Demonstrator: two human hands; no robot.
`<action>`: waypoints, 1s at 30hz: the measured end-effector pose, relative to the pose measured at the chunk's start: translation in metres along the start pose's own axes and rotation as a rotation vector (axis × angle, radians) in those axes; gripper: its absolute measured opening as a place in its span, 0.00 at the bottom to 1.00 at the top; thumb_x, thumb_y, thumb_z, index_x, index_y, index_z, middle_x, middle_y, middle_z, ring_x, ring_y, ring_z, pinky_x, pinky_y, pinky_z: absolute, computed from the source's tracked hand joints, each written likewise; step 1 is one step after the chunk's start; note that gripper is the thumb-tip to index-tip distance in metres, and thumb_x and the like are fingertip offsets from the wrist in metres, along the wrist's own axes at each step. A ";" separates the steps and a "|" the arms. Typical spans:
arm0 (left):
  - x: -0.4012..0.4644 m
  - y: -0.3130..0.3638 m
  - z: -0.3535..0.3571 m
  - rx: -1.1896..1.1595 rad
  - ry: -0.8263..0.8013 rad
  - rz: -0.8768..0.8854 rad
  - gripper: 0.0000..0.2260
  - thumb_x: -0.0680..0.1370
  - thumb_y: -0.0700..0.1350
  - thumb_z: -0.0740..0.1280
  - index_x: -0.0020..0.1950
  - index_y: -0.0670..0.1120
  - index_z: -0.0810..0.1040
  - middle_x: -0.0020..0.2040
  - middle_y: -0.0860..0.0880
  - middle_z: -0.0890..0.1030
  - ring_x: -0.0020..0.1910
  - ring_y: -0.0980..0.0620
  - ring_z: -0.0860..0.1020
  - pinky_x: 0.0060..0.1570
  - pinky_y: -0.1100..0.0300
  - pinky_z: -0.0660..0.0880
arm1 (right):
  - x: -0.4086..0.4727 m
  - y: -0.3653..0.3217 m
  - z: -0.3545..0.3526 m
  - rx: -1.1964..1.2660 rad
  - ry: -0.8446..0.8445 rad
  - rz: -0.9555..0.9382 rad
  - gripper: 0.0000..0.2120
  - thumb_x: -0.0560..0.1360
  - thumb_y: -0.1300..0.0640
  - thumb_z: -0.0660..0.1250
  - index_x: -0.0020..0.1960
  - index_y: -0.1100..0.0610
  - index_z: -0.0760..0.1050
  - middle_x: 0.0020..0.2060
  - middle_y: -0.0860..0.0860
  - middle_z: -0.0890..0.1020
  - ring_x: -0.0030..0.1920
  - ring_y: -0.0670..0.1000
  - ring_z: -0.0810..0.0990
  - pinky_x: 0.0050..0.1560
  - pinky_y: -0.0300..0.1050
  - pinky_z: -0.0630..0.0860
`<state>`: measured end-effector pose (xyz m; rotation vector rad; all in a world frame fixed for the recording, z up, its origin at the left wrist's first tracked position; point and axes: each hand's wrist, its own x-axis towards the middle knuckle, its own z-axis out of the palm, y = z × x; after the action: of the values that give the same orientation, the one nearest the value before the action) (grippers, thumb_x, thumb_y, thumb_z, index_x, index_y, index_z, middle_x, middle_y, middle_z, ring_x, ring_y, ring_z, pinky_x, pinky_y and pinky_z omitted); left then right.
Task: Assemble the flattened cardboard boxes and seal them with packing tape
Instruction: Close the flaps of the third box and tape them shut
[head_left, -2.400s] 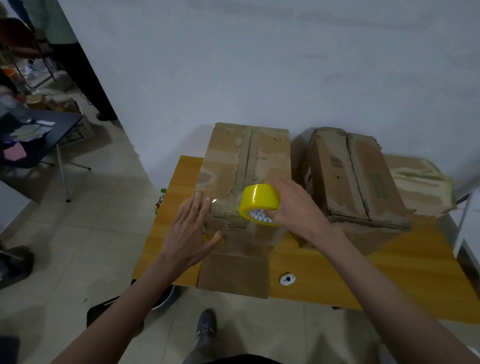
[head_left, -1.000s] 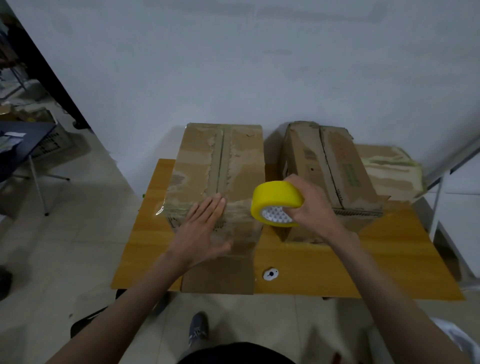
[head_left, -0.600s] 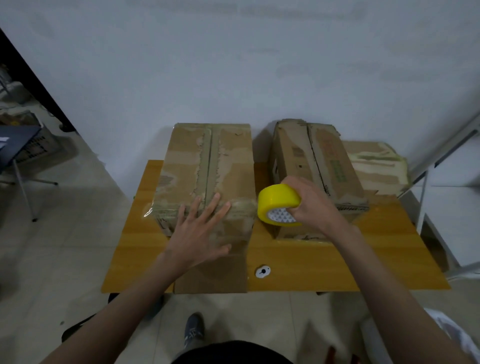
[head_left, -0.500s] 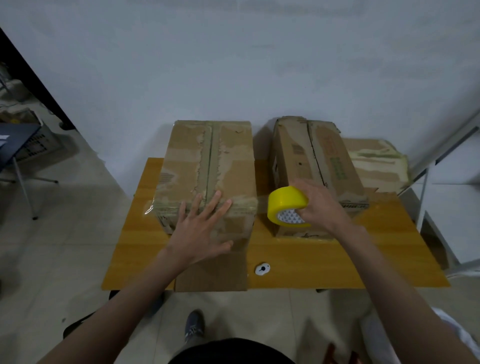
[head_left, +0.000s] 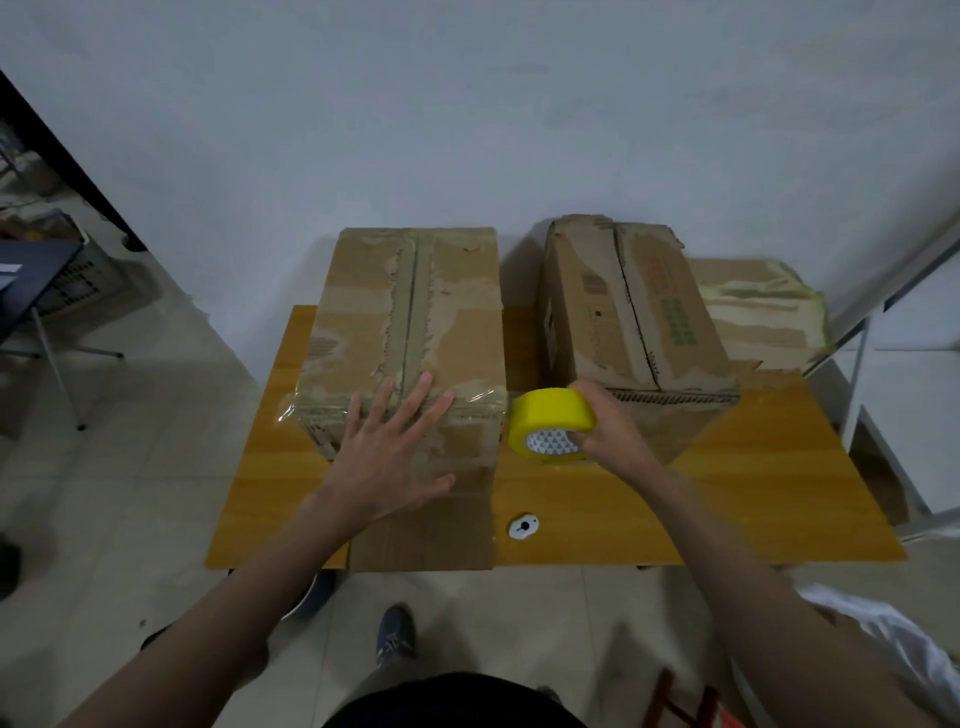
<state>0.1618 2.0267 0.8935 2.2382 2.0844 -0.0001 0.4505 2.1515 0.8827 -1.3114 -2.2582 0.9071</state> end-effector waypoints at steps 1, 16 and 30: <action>0.000 0.000 0.001 0.000 0.002 -0.001 0.45 0.71 0.76 0.56 0.79 0.62 0.35 0.81 0.56 0.36 0.80 0.40 0.40 0.75 0.33 0.43 | 0.002 0.004 0.006 0.011 -0.003 0.010 0.18 0.72 0.69 0.71 0.58 0.59 0.71 0.50 0.51 0.73 0.49 0.49 0.71 0.45 0.46 0.67; -0.002 0.005 -0.006 0.001 -0.016 -0.016 0.43 0.70 0.75 0.52 0.79 0.62 0.38 0.81 0.57 0.39 0.80 0.40 0.42 0.75 0.33 0.46 | -0.037 0.084 0.094 0.063 -0.332 0.330 0.09 0.71 0.62 0.77 0.45 0.57 0.78 0.42 0.52 0.82 0.47 0.52 0.82 0.51 0.51 0.78; -0.002 0.008 -0.010 0.016 -0.031 -0.031 0.43 0.73 0.70 0.58 0.80 0.62 0.39 0.81 0.57 0.39 0.80 0.41 0.41 0.76 0.34 0.46 | -0.028 0.137 0.202 -0.244 -0.390 0.196 0.13 0.70 0.71 0.58 0.42 0.54 0.65 0.46 0.55 0.71 0.45 0.56 0.65 0.45 0.55 0.72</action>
<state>0.1686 2.0244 0.9037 2.1998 2.1103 -0.0534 0.4286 2.1070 0.6422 -1.6007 -2.6396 1.0571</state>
